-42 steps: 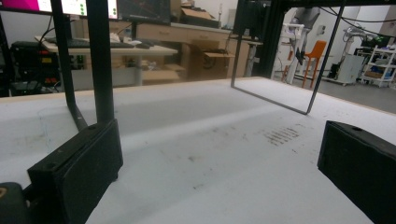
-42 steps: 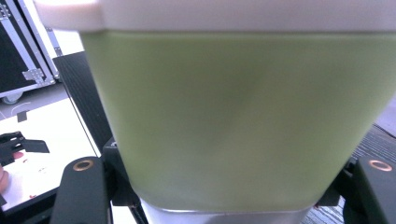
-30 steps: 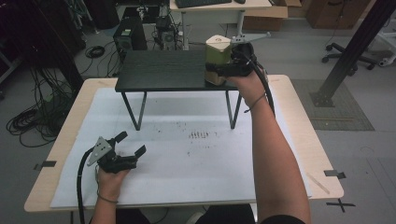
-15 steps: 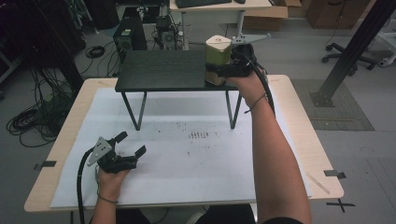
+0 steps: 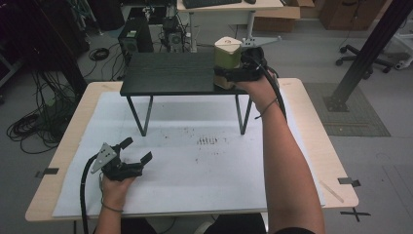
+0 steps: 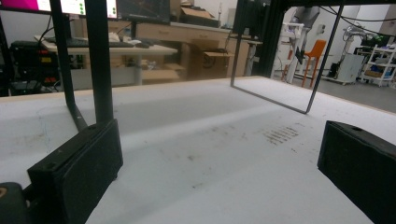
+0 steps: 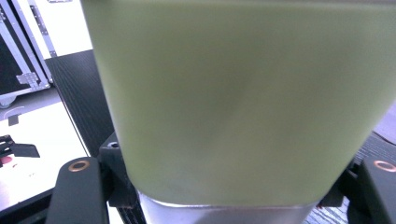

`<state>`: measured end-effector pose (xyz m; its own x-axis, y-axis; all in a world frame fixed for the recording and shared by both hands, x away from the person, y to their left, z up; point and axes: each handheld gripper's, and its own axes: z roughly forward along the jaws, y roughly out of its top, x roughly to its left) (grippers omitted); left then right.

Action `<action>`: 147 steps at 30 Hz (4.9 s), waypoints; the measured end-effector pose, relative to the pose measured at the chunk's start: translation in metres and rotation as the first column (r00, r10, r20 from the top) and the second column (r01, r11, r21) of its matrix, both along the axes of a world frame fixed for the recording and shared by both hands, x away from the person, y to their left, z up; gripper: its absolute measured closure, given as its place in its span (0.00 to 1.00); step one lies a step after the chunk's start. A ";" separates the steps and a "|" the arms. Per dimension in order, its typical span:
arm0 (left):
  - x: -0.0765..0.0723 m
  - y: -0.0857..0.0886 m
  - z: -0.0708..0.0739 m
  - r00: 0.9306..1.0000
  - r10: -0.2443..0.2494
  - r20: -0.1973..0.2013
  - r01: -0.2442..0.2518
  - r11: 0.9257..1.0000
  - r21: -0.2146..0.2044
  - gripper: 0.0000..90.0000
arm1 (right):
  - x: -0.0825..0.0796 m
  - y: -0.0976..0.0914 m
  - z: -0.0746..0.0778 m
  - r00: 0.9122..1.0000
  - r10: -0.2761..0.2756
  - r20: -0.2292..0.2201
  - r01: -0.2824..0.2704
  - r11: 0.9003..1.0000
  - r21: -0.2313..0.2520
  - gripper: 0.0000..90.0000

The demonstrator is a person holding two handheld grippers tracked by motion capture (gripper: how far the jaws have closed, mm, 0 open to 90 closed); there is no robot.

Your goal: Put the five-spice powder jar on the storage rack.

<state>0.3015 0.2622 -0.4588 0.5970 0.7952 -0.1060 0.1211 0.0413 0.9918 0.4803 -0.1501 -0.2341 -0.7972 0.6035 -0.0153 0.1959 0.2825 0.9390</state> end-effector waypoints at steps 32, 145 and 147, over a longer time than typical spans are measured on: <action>0.000 0.000 0.000 1.000 -0.003 -0.003 0.003 1.000 0.001 0.00 | -0.006 -0.006 0.000 0.999 -0.008 0.031 0.007 0.999 0.051 0.02; -0.001 -0.001 0.000 1.000 -0.012 -0.006 0.012 1.000 0.005 0.00 | -0.127 -0.063 -0.120 0.994 0.067 0.083 -0.073 0.994 0.080 0.01; -0.001 -0.001 0.000 1.000 -0.011 -0.006 0.011 1.000 0.005 0.00 | -0.128 -0.063 -0.123 0.995 0.066 0.080 -0.073 0.994 0.083 0.01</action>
<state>0.3005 0.2614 -0.4590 0.6053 0.7890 -0.1055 0.1272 0.0349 0.9913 0.3527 -0.2134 -0.3567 -0.8355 0.5487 -0.0294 0.1044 0.2111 0.9719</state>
